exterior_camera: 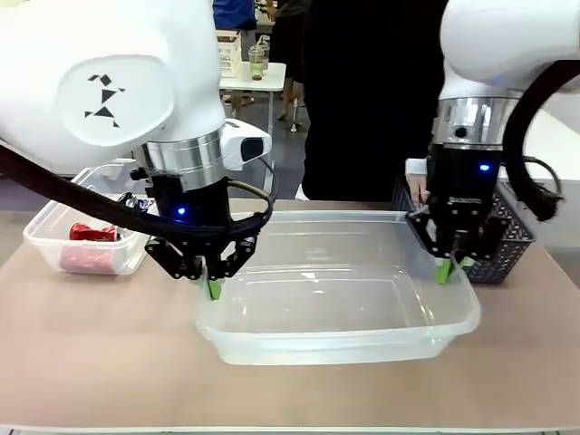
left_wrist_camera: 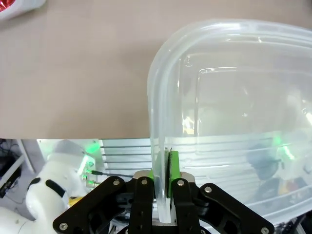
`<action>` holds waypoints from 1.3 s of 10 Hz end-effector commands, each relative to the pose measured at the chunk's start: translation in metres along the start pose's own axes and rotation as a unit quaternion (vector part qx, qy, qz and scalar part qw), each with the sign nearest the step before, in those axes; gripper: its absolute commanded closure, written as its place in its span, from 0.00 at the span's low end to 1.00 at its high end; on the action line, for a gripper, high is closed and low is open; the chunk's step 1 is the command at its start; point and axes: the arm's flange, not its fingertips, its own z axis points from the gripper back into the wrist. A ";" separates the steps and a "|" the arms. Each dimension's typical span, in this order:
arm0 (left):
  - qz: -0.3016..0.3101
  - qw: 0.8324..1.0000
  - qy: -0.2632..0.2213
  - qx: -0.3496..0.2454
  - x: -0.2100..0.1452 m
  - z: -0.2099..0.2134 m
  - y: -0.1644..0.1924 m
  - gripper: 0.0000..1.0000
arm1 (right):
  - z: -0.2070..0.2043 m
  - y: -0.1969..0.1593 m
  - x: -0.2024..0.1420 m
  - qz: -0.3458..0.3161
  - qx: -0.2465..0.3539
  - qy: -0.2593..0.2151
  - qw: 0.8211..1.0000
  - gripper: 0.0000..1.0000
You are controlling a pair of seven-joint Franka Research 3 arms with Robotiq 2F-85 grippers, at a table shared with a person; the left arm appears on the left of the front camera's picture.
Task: Sort the waste into each basket.
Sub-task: Pick up the Organizing box on the right side of the table and lift it, then offer the picked Organizing box to the human.
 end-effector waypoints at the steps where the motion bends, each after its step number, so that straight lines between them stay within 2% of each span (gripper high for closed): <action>1: -0.013 1.000 0.005 -0.011 0.036 -0.001 -0.005 0.95 | 0.009 0.028 0.024 0.008 0.028 -0.033 0.999 0.95; 4: -0.030 0.997 -0.024 -0.065 0.082 -0.003 0.006 0.95 | 0.013 0.058 0.065 0.009 0.027 -0.008 1.000 0.95; 6: -0.023 0.997 -0.010 -0.069 0.096 -0.016 0.012 0.95 | 0.011 0.065 0.083 0.012 0.051 0.012 0.999 0.95; 7: -0.007 1.000 -0.009 -0.014 0.087 -0.011 0.037 0.95 | 0.004 0.027 0.067 0.013 0.007 -0.006 1.000 0.95; 13: -0.007 1.000 -0.009 -0.014 0.087 -0.011 0.037 0.95 | 0.004 0.027 0.067 0.013 0.007 -0.006 1.000 0.95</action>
